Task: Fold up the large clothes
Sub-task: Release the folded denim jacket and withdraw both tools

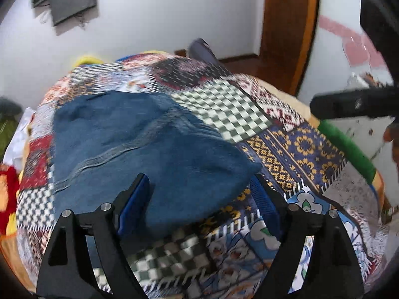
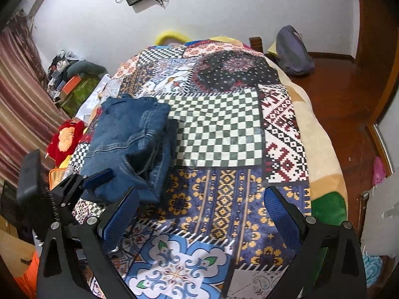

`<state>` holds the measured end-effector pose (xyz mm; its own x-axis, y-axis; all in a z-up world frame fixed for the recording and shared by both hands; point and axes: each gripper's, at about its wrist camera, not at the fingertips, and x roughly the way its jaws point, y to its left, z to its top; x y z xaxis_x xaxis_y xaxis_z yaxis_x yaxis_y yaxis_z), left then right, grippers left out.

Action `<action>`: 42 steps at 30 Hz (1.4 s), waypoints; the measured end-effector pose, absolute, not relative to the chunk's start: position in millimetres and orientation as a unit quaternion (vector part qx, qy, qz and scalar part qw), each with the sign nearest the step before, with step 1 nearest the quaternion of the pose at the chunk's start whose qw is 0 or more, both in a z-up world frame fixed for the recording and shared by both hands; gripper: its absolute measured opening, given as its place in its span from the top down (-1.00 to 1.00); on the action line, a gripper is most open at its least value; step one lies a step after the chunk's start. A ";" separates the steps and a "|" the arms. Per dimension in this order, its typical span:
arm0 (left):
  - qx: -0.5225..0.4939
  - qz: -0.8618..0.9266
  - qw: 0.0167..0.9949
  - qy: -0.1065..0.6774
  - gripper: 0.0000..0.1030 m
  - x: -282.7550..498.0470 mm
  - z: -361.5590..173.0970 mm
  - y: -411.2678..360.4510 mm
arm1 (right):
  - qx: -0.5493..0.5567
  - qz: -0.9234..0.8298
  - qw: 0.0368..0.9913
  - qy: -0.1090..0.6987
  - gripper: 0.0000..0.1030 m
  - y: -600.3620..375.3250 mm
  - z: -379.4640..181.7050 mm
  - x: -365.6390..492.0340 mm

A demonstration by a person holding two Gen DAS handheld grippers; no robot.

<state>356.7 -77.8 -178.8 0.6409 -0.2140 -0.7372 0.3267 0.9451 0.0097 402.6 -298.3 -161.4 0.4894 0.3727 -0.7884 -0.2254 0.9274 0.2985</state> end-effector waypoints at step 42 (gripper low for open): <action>-0.001 -0.007 0.904 0.428 -1.00 354.5 -195.6 107.1 | 0.034 0.202 0.823 0.530 -0.94 -222.9 -219.3 438.7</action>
